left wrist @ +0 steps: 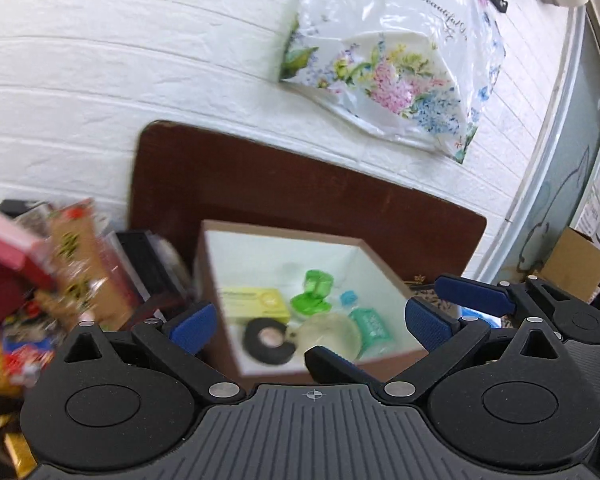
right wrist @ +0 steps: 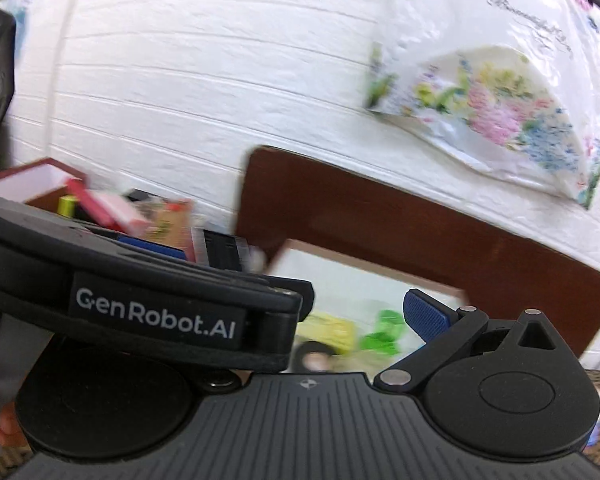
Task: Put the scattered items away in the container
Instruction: 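Move the left tool back to the yellow tube in the pile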
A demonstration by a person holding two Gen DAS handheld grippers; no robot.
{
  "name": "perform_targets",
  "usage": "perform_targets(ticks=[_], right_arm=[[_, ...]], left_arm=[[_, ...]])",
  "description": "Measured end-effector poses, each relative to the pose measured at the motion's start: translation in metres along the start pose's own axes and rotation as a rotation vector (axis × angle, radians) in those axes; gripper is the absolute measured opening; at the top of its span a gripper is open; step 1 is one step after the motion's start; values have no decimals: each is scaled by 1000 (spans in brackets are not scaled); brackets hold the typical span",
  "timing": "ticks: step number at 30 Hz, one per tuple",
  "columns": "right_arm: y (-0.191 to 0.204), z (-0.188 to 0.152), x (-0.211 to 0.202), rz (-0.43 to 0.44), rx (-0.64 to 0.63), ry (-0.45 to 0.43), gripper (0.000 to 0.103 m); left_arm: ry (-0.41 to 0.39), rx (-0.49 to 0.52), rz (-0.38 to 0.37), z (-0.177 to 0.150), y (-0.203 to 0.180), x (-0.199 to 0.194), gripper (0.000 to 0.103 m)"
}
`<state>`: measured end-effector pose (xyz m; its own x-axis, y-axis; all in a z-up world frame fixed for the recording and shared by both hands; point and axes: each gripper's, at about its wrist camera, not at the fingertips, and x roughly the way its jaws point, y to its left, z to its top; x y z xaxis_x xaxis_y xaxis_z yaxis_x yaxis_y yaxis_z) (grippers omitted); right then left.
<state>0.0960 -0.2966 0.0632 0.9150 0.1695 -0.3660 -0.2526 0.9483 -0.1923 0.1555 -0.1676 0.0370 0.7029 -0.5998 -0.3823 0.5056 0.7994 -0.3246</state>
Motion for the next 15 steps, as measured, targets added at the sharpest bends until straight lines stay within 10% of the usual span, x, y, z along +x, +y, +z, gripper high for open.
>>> perform_targets(ticks=[15], right_arm=[[147,-82,-5,269,-4,66,103]], left_arm=[[76,-78,201,-124,107,-86,103]])
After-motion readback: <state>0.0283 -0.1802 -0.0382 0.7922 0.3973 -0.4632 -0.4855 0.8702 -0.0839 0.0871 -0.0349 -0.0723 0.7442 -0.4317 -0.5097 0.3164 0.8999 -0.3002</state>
